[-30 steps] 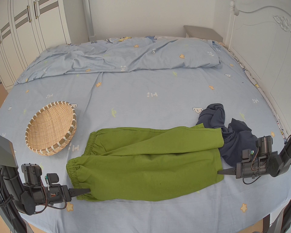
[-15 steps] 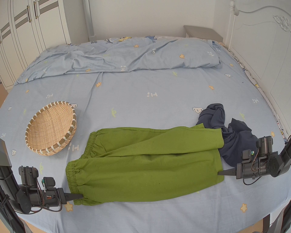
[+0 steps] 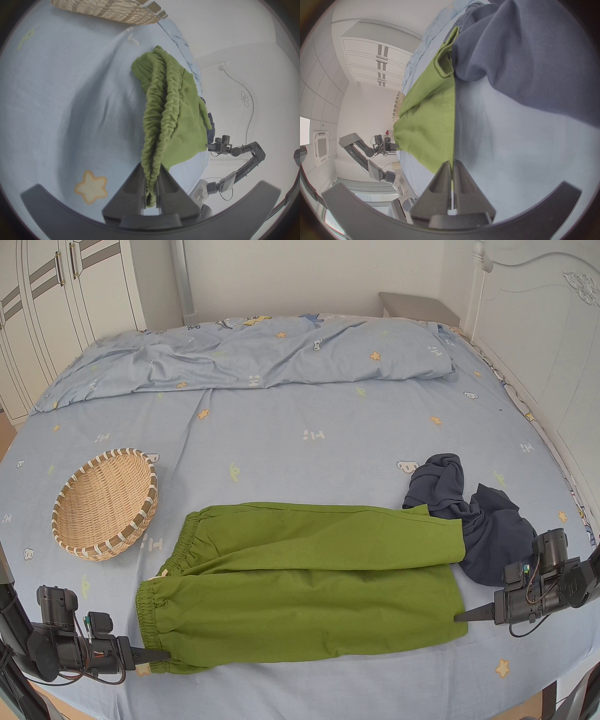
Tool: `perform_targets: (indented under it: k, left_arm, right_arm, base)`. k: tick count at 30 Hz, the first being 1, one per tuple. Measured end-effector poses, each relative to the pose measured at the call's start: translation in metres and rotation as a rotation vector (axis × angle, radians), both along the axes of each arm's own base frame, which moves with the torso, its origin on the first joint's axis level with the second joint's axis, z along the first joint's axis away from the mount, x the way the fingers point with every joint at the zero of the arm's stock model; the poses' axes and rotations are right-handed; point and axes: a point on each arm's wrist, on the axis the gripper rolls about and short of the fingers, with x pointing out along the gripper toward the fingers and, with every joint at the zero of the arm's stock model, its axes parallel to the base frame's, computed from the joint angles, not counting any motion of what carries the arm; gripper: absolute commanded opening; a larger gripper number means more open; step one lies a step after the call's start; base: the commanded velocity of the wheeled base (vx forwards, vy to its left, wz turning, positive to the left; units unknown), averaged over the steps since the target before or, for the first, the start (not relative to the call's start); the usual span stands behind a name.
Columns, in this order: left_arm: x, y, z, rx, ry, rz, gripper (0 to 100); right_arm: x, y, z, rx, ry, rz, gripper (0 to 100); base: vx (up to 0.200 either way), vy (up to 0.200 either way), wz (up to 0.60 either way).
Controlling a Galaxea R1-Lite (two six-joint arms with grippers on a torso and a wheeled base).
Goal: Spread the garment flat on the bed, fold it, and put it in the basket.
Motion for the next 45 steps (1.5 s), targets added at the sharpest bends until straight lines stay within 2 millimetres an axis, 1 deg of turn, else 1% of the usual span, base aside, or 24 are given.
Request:
perform_targets:
  k: [5, 9, 11, 14, 22, 28, 33, 37, 45]
  left_arm:
    - [-0.008, -0.006, 0.003, -0.003, 0.04, -0.034, 0]
    - [-0.018, -0.011, 0.006, -0.009, 0.094, -0.058, 0]
    - [-0.019, -0.012, 0.008, -0.005, 0.087, -0.066, 0]
    - [-0.02, -0.012, 0.01, 0.019, 0.055, -0.092, 0]
    - [-0.031, -0.005, 0.007, 0.066, 0.067, -0.123, 0]
    - [-0.039, 0.005, 0.005, 0.108, 0.058, -0.122, 0]
    - [-0.042, 0.011, 0.004, 0.107, 0.084, -0.093, 0]
    - [-0.046, 0.011, 0.003, 0.095, 0.122, -0.092, 0]
    - [-0.055, 0.004, 0.003, 0.082, 0.181, -0.13, 0]
  right_arm:
    - [-0.012, -0.001, 0.001, -0.001, 0.062, 0.0, 0]
    - [-0.025, 0.0, 0.001, -0.004, 0.145, 0.008, 0]
    - [-0.029, 0.001, 0.003, -0.007, 0.155, 0.013, 0]
    - [-0.033, 0.001, 0.003, -0.021, 0.161, 0.011, 0]
    - [-0.051, 0.002, -0.004, -0.052, 0.215, 0.005, 0]
    - [-0.058, 0.001, -0.008, -0.094, 0.24, -0.01, 0]
    - [-0.064, 0.001, -0.01, -0.113, 0.261, -0.014, 0]
    - [-0.069, 0.002, -0.012, -0.117, 0.277, -0.014, 0]
    - [-0.075, 0.001, -0.013, -0.129, 0.289, -0.019, 0]
  base:
    - [0.0, 0.0, 0.0]
    - [0.0, 0.0, 0.0]
    - [0.0, 0.0, 0.0]
    - [0.0, 0.0, 0.0]
    - [0.0, 0.0, 0.0]
    - [0.0, 0.0, 0.0]
    - [0.0, 0.0, 0.0]
    - [0.0, 0.0, 0.0]
    - [0.0, 0.0, 0.0]
